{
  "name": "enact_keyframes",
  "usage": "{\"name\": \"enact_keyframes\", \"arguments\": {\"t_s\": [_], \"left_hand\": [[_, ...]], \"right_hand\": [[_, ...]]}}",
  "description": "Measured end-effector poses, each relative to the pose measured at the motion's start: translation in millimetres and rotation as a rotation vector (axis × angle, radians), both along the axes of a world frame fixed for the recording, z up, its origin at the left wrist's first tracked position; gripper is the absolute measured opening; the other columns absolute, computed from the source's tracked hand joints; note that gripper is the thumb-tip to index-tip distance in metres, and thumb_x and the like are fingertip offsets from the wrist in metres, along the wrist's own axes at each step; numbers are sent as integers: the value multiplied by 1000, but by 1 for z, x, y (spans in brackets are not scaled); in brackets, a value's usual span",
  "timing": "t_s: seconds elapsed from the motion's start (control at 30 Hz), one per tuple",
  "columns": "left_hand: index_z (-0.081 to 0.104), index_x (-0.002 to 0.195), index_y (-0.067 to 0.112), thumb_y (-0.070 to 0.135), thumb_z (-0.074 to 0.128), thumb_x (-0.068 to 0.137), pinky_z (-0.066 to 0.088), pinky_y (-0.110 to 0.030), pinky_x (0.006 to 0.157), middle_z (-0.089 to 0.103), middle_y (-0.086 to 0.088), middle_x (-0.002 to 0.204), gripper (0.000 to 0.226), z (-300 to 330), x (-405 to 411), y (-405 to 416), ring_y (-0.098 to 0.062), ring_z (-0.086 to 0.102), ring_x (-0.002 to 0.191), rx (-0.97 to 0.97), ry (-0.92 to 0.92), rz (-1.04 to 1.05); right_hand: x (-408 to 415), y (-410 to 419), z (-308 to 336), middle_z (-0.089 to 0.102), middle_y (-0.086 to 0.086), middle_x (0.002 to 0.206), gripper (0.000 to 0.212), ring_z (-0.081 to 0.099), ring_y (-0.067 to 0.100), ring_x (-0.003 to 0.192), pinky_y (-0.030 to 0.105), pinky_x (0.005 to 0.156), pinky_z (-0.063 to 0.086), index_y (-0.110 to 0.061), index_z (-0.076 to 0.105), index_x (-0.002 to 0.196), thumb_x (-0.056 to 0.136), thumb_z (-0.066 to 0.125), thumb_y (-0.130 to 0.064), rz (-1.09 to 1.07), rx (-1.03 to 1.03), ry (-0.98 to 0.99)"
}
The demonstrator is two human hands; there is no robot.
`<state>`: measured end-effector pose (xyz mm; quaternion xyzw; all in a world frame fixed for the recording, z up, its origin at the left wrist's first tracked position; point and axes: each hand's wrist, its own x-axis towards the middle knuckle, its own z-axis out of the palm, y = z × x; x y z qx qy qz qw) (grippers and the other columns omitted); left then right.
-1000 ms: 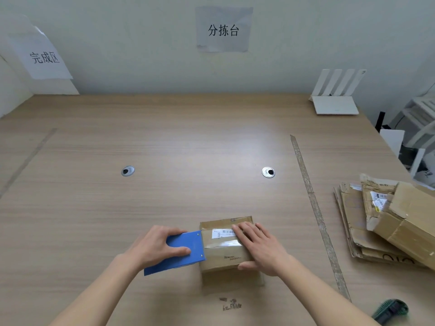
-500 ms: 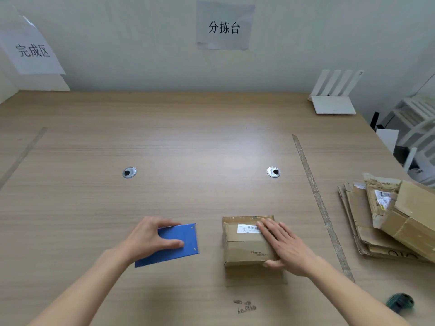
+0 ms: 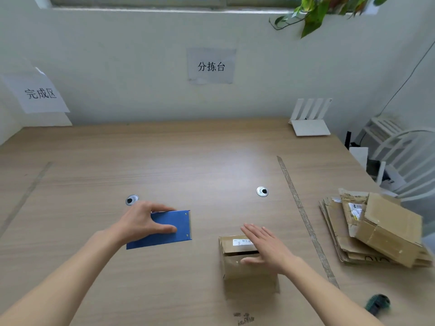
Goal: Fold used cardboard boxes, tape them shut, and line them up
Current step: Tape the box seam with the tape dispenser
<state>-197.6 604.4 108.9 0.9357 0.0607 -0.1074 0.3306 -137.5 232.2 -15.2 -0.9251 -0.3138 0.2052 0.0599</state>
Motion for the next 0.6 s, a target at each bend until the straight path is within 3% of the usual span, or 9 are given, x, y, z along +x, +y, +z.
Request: {"name": "enact_keyframes", "arguments": {"t_s": [0.07,0.13,0.2,0.27,0.3,0.37,0.43,0.6], "left_hand": [[71,96,51,43,90,65,46,-15,70,69,31,88,37,32,4,4,14,59,86,5,-32,-3],[72,97,51,47,90,63,47,-16,70,70,29,90,38,61,7,7,12,62,84,-2,-42,-9],[73,100,52,51,89,61,51,-20,75,70,30,91,43,89,8,8,10,63,84,-5,-57,-20],[72,101,53,55,88,59,52,-22,77,69,32,91,45,115,9,8,10,63,85,0,-79,-28],[72,101,55,57,88,58,52,-22,78,69,32,92,45,127,8,6,10,63,85,4,-91,-34],[70,100,58,59,87,58,53,-23,79,69,32,92,46,151,8,1,10,63,85,10,-116,-45],[70,98,61,60,86,57,54,-25,81,69,32,93,45,172,7,-7,10,63,86,5,-139,-60],[72,100,55,57,87,58,57,-30,86,71,28,95,44,226,4,-31,5,67,90,-29,-199,-142]], "right_hand": [[-4,8,17,3,-10,169,117,4,13,156,29,124,2,-27,9,162,66,18,-94,-10,3,13],[-10,13,32,10,-11,169,96,11,13,155,30,124,9,-30,14,161,85,37,-83,-1,-3,-15],[-19,20,47,16,-13,167,95,16,11,153,31,124,15,-33,18,160,83,42,-84,-57,43,25],[-24,31,68,25,-15,164,117,24,8,150,34,122,25,-36,23,158,61,36,-101,-232,221,199],[-25,38,80,30,-14,162,123,30,7,147,35,120,29,-35,26,158,56,43,-102,-354,357,315],[-24,55,112,42,-6,155,118,43,10,138,32,114,36,-27,32,156,62,60,-92,-536,580,509],[-26,73,145,49,0,146,115,51,16,129,32,112,40,-21,40,149,62,59,-93,-632,742,700],[-36,110,187,36,22,154,117,54,39,129,43,105,51,-30,16,159,68,55,-92,-875,1025,1029]]}}
